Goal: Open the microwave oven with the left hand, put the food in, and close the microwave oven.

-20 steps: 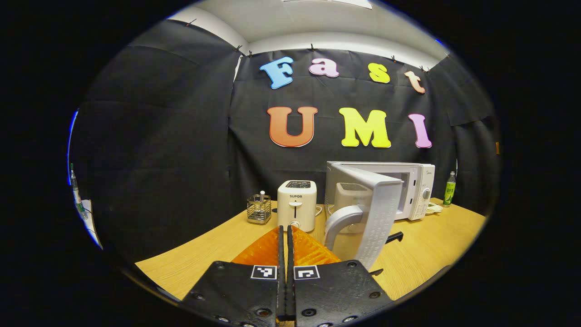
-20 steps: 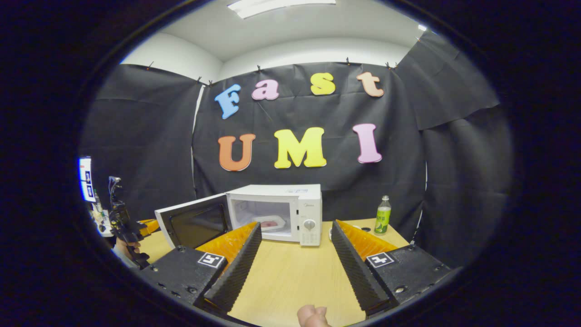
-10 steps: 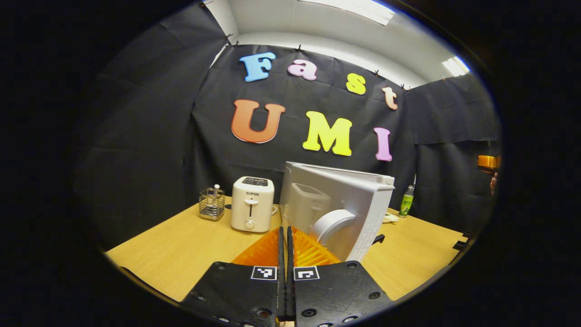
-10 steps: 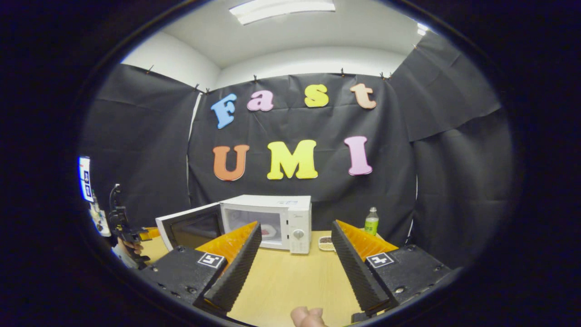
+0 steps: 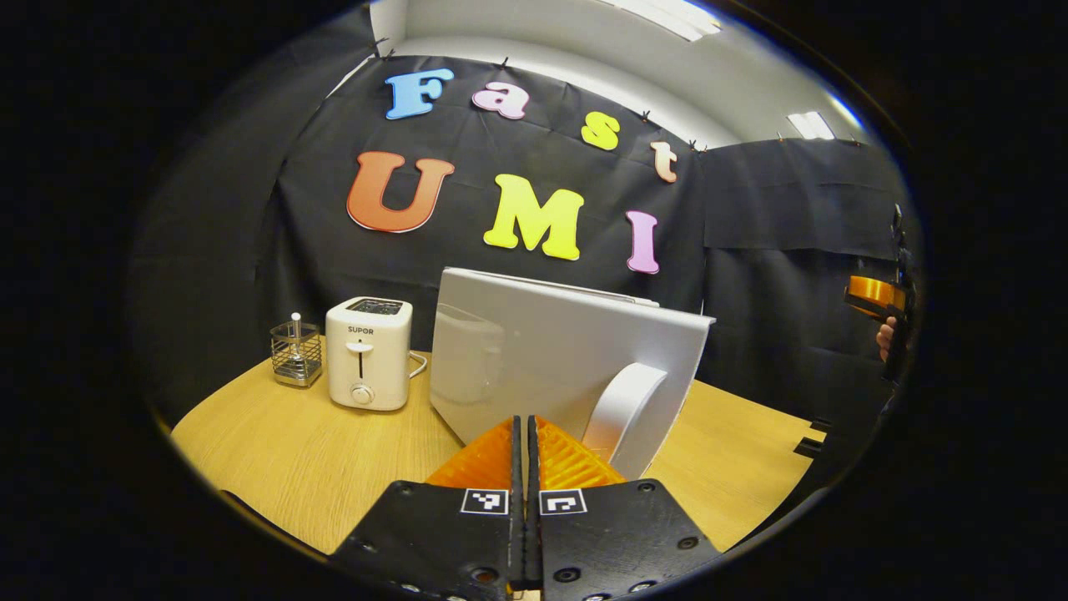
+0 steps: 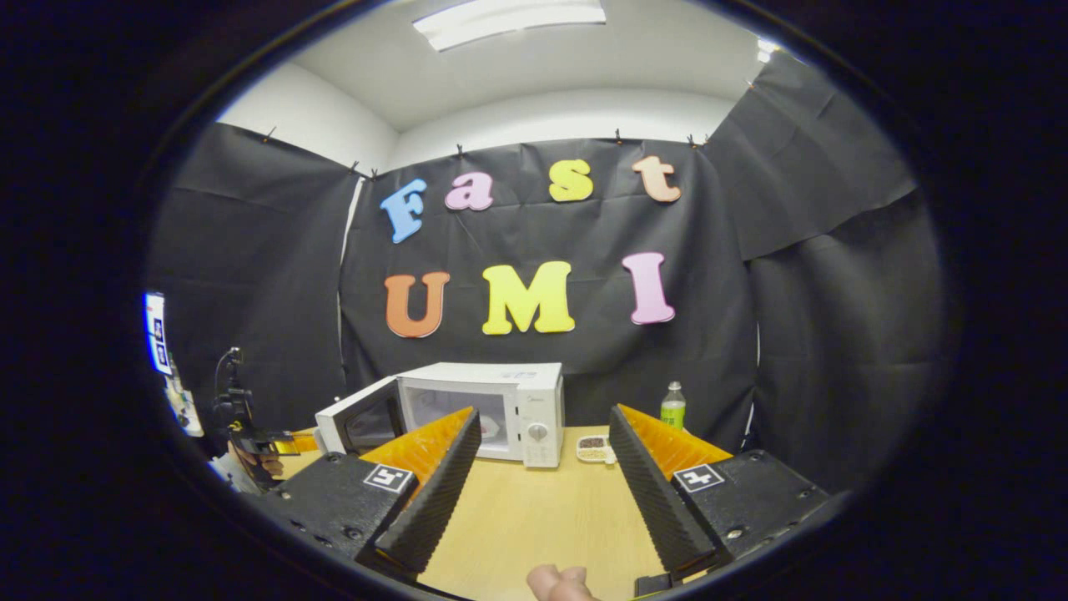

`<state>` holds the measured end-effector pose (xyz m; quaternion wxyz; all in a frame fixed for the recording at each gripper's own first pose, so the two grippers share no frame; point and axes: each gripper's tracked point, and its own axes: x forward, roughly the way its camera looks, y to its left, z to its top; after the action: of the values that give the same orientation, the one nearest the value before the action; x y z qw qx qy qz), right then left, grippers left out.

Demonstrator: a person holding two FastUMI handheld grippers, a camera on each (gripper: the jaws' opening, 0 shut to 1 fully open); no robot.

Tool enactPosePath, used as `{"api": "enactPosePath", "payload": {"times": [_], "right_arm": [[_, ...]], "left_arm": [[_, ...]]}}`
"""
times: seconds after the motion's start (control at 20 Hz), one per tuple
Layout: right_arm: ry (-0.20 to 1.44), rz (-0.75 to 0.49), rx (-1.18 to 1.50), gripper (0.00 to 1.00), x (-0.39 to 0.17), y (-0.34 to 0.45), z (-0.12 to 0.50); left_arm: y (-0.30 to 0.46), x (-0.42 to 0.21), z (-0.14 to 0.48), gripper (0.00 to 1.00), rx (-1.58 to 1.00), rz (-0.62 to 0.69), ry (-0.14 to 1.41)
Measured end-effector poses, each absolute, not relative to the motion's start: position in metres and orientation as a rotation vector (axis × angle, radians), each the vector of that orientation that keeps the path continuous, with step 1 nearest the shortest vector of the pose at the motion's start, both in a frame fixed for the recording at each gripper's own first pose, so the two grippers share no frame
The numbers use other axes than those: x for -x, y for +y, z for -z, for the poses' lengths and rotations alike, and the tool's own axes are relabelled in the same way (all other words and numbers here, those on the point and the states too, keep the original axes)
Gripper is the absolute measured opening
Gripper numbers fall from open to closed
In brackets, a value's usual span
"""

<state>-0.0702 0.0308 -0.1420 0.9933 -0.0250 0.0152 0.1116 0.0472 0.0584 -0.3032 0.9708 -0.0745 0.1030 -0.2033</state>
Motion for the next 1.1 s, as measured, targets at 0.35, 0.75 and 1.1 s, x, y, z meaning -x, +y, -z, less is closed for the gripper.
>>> {"api": "enactPosePath", "payload": {"times": [0.35, 0.75, 1.1], "right_arm": [[0.004, -0.188, 0.03, 0.98, 0.069, 0.005, 0.144], [-0.011, -0.195, 0.02, 0.98, 0.066, -0.005, 0.147], [-0.002, -0.201, 0.008, 0.98, 0.052, -0.019, 0.16]], "left_arm": [[-0.018, -0.072, 0.313, 0.0, 0.079, 0.545, 0.236], [-0.098, -0.134, 0.326, 0.0, 0.044, 0.587, 0.255], [-0.145, -0.199, 0.334, 0.0, 0.055, 0.509, 0.262]]}}
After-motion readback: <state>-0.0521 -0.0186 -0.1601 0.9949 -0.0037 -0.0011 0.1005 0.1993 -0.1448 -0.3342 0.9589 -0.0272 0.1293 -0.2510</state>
